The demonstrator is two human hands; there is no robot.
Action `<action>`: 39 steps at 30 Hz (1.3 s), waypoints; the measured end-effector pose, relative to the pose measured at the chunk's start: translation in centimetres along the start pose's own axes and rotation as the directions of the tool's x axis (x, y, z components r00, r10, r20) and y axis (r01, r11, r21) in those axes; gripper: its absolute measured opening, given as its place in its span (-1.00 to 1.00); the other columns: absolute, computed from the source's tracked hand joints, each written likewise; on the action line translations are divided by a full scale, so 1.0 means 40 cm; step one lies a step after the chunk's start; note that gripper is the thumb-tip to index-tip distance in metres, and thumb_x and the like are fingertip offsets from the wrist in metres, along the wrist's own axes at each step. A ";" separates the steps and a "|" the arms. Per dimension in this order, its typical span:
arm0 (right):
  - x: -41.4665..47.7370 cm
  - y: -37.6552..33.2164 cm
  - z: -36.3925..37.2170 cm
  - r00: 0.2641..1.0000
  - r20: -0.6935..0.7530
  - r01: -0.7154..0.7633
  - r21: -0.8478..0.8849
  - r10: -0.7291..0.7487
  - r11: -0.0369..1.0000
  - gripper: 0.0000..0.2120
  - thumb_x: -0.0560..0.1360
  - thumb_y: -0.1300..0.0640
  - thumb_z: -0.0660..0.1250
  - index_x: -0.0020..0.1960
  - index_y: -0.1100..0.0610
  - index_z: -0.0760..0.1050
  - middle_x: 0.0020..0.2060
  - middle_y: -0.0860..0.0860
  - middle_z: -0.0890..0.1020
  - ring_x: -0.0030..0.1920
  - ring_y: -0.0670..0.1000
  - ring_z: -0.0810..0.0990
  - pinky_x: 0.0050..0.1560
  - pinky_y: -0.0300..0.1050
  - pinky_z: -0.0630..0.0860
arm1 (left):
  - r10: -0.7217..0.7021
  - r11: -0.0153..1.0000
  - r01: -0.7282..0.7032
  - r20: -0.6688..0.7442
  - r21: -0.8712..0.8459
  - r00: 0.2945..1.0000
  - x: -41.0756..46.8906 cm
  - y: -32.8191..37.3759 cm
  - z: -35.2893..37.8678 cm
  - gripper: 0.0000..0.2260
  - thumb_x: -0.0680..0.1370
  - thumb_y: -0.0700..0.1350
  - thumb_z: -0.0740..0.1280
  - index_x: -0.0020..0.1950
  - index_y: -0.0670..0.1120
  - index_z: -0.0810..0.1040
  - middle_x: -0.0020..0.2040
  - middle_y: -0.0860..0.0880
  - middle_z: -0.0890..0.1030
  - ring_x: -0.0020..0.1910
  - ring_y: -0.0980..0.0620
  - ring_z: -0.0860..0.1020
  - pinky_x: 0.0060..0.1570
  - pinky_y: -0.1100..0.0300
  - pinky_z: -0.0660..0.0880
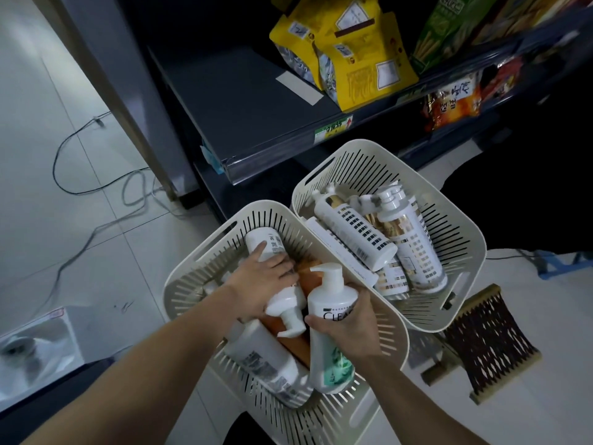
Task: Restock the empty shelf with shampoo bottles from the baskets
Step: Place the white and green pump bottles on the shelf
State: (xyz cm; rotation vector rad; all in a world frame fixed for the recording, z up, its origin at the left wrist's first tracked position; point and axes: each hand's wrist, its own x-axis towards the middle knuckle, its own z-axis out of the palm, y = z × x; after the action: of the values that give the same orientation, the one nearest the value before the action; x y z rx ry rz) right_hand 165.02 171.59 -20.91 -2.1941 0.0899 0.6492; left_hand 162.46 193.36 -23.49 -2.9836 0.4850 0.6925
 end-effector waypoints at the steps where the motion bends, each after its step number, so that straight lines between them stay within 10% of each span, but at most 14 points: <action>1: 0.002 -0.002 -0.004 1.000 0.013 0.002 -0.005 -0.002 1.000 -0.07 -0.01 -0.03 0.72 0.22 0.09 0.33 0.05 -0.02 0.58 0.09 0.01 0.57 0.11 -0.04 0.53 | 0.012 1.000 -0.012 -0.035 -0.008 0.999 -0.006 -0.006 -0.002 -0.27 0.40 0.11 0.35 0.51 0.04 0.15 0.53 -0.03 0.20 0.53 -0.07 0.09 0.45 -0.21 -0.05; 9: 0.006 -0.011 -0.033 0.990 0.118 -0.089 0.095 0.078 0.991 -0.13 -0.01 -0.02 0.72 0.20 0.07 0.40 -0.01 0.00 0.64 0.04 0.03 0.64 0.10 0.11 0.60 | -0.226 0.860 0.038 -0.312 -0.509 0.923 -0.127 -0.044 -0.041 -0.20 0.25 0.45 0.29 0.38 0.07 0.31 0.29 0.02 0.54 0.24 -0.02 0.52 0.23 0.07 0.46; 11: 0.005 -0.022 -0.038 0.987 0.153 -0.079 0.136 0.058 0.988 -0.14 0.01 0.04 0.74 0.22 0.06 0.42 0.01 0.02 0.66 0.06 0.05 0.65 0.08 0.10 0.61 | -0.438 0.675 0.150 -0.228 -0.722 0.870 -0.163 -0.041 -0.091 -0.19 0.22 0.39 0.35 0.38 0.05 0.34 0.23 0.06 0.55 0.16 0.01 0.54 0.13 0.14 0.49; 15: 0.002 -0.064 -0.056 0.972 0.227 0.022 0.160 -0.059 0.987 -0.34 0.13 0.19 0.70 0.10 -0.03 0.43 -0.01 -0.01 0.65 0.01 -0.02 0.64 -0.08 -0.12 0.61 | -0.691 -0.079 -0.042 0.024 -0.996 0.722 -0.236 -0.009 -0.107 -0.31 0.24 0.05 0.57 0.31 0.08 0.39 0.12 0.11 0.63 0.13 0.06 0.59 0.20 -0.02 0.52; 20: -0.021 -0.126 -0.084 0.909 0.355 0.179 0.137 -0.217 0.974 -0.44 0.17 0.19 0.69 0.02 -0.05 0.47 -0.03 -0.02 0.67 0.00 -0.03 0.65 -0.05 -0.05 0.63 | -0.807 -0.321 -0.312 0.086 -0.894 0.585 -0.338 0.114 -0.129 -0.46 0.27 -0.02 0.56 0.21 -0.05 0.51 0.01 0.02 0.71 0.03 0.01 0.66 0.01 0.11 0.59; 23: -0.054 -0.165 -0.098 0.854 0.427 0.267 0.134 -0.299 0.954 -0.38 0.08 0.00 0.71 0.05 -0.04 0.51 -0.03 -0.04 0.68 0.03 -0.01 0.66 -0.01 0.02 0.66 | -0.878 -0.356 -0.462 0.122 -0.813 0.462 -0.396 0.198 -0.152 -0.19 0.11 0.17 0.62 0.23 -0.21 0.52 0.07 -0.15 0.68 0.08 -0.17 0.64 0.05 -0.08 0.57; 30: -0.208 -0.281 -0.132 0.644 0.565 0.546 0.133 -0.516 0.827 -0.42 0.19 -0.02 0.67 0.09 -0.02 0.45 -0.07 -0.09 0.64 -0.07 -0.09 0.63 -0.24 -0.38 0.53 | -0.987 -0.160 -0.623 0.111 -0.765 0.116 -0.583 0.395 -0.229 -0.33 0.19 0.23 0.57 0.15 -0.11 0.55 0.03 -0.18 0.68 0.01 -0.17 0.66 -0.04 -0.07 0.60; 39: -0.521 -0.365 -0.015 0.306 0.730 0.698 0.265 -0.611 0.666 -0.30 0.08 0.00 0.70 0.09 0.02 0.41 -0.07 -0.07 0.61 -0.08 -0.06 0.62 -0.14 -0.08 0.62 | -0.908 0.023 -0.611 0.240 -0.791 -0.344 -0.887 0.688 -0.280 -0.61 0.30 0.06 0.45 0.02 -0.13 0.59 -0.11 -0.14 0.72 -0.17 -0.11 0.69 -0.26 0.07 0.60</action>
State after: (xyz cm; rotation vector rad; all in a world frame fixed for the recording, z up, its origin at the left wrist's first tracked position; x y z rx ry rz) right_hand 151.26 177.57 -0.34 -1.5845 -1.2967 1.0463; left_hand 128.47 176.36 2.91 0.9486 1.1924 1.3187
